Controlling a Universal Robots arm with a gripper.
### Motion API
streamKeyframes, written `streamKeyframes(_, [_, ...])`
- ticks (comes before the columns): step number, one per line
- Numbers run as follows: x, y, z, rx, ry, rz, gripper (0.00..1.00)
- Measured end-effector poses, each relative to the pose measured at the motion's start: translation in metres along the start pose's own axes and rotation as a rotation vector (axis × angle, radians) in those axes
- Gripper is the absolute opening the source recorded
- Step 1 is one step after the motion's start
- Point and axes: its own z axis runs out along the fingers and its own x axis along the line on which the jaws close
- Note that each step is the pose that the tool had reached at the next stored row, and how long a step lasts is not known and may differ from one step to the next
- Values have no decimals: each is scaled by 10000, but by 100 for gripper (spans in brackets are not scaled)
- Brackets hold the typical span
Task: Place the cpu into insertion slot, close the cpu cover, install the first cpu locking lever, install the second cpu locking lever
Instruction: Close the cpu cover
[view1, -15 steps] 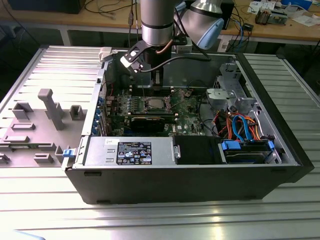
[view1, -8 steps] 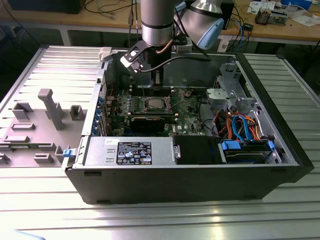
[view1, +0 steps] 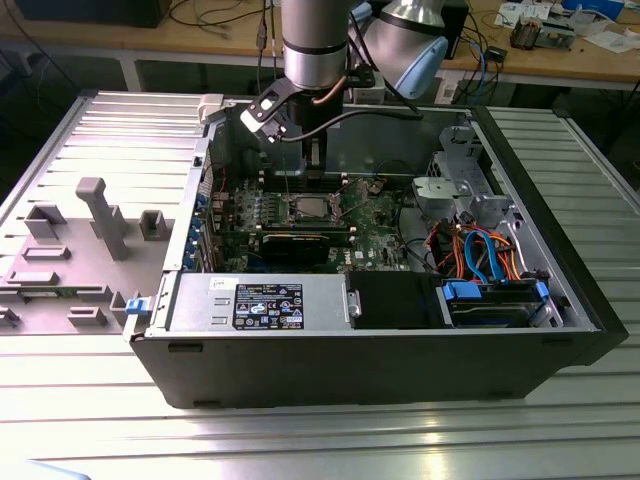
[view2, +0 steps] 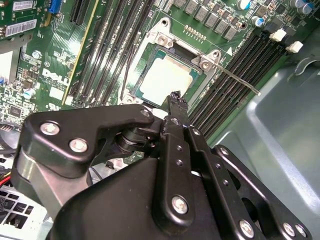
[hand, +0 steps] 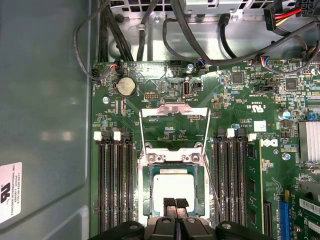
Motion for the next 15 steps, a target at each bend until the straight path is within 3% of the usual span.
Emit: streamKeyframes(15, [1, 3, -51, 1, 4, 3, 11])
